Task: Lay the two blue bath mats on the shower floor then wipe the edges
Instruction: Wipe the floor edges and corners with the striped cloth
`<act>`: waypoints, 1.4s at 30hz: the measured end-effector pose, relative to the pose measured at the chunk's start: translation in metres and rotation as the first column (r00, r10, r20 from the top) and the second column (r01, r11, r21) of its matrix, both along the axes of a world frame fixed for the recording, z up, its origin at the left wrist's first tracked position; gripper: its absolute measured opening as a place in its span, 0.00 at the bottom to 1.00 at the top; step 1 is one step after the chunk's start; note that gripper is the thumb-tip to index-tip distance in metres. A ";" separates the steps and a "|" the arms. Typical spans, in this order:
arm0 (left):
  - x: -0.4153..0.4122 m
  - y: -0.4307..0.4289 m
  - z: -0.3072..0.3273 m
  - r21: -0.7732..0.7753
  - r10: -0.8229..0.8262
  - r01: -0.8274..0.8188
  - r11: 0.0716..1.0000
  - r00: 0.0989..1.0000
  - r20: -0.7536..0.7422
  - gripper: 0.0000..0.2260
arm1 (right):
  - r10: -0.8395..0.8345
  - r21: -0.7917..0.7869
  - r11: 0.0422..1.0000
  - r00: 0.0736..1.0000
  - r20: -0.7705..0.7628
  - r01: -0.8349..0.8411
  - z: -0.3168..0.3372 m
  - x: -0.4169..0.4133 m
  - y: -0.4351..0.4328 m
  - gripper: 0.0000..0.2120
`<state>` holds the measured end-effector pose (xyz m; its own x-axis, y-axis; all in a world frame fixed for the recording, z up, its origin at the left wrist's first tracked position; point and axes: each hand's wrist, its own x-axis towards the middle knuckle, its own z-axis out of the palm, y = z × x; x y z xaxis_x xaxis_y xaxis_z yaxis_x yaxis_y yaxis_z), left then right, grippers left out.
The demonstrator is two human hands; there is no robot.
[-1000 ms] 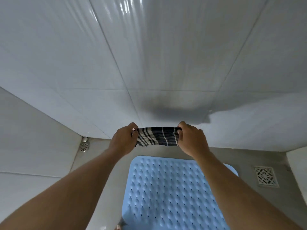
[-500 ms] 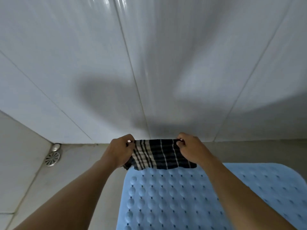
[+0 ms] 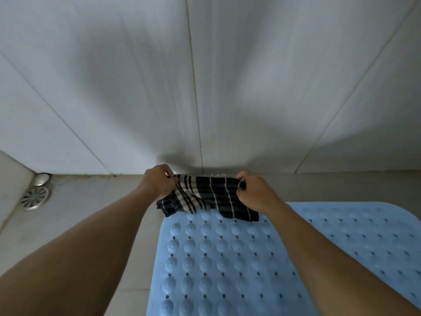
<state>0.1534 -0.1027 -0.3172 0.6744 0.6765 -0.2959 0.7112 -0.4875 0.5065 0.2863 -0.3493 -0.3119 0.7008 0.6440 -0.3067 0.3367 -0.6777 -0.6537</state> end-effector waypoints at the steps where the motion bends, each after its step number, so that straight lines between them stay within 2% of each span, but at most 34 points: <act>1: 0.002 0.001 -0.002 0.024 0.004 -0.004 1.000 1.000 0.005 0.03 | -0.043 0.009 0.999 0.999 0.028 0.043 -0.004 0.002 0.003 0.12; 3: 0.006 -0.001 -0.008 0.098 0.004 -0.007 0.995 1.000 0.030 0.02 | -0.134 0.029 0.991 0.985 0.107 0.131 -0.012 0.004 0.009 0.11; 5: 0.006 -0.009 -0.015 0.266 -0.039 0.020 0.964 0.997 0.067 0.05 | -0.200 0.037 0.980 0.959 0.200 0.197 -0.017 0.003 0.014 0.10; 6: 0.004 -0.014 -0.019 0.383 -0.073 0.048 0.923 0.996 0.051 0.09 | -0.207 0.031 0.978 0.944 0.258 0.206 -0.018 0.002 0.017 0.12; 8: 0.001 -0.030 -0.028 0.543 -0.149 0.119 0.831 0.989 0.012 0.12 | -0.122 -0.049 0.987 0.904 0.410 0.156 -0.022 -0.002 0.020 0.22; 10: -0.001 -0.044 -0.039 0.544 -0.235 0.184 0.819 0.972 0.025 0.12 | -0.006 -0.131 0.987 0.841 0.541 0.091 -0.025 -0.008 0.024 0.30; 11: -0.002 -0.050 -0.044 0.508 -0.255 0.204 0.837 0.966 0.032 0.14 | 0.035 -0.143 0.988 0.815 0.578 0.059 -0.026 -0.012 0.028 0.29; 13: -0.005 -0.057 -0.054 0.440 -0.264 0.227 0.869 0.964 0.024 0.16 | 0.109 -0.138 0.990 0.783 0.612 -0.030 -0.030 -0.022 0.036 0.22; 15: -0.008 -0.061 -0.060 0.403 -0.265 0.240 0.883 0.964 0.008 0.18 | 0.139 -0.129 0.988 0.815 0.563 -0.080 -0.039 -0.029 0.043 0.15; 18: -0.007 -0.064 -0.062 0.337 -0.293 0.304 0.891 0.953 -0.084 0.25 | 0.158 -0.243 0.967 0.927 0.339 -0.076 -0.054 -0.033 0.042 0.23; 21: -0.001 -0.067 -0.062 0.276 -0.311 0.368 0.888 0.922 -0.229 0.26 | 0.211 -0.347 0.929 0.953 0.219 -0.126 -0.062 -0.028 0.034 0.28; 27: 0.016 -0.083 -0.058 0.206 -0.329 0.399 0.894 0.894 -0.305 0.29 | 0.271 -0.404 0.900 0.938 0.218 -0.166 -0.063 -0.008 0.015 0.29; 31: 0.027 -0.094 -0.056 0.180 -0.333 0.407 0.895 0.881 -0.336 0.29 | 0.226 -0.334 0.931 0.949 0.218 -0.145 -0.062 0.001 0.002 0.30; 38: 0.041 -0.110 -0.056 0.234 -0.302 0.385 0.892 0.897 -0.324 0.29 | 0.237 -0.365 0.924 0.918 0.318 -0.112 -0.057 0.000 -0.007 0.30; 42: 0.034 -0.107 -0.054 0.274 -0.275 0.367 0.889 0.906 -0.322 0.30 | 0.207 -0.326 0.936 0.957 0.203 -0.134 -0.059 -0.002 0.000 0.34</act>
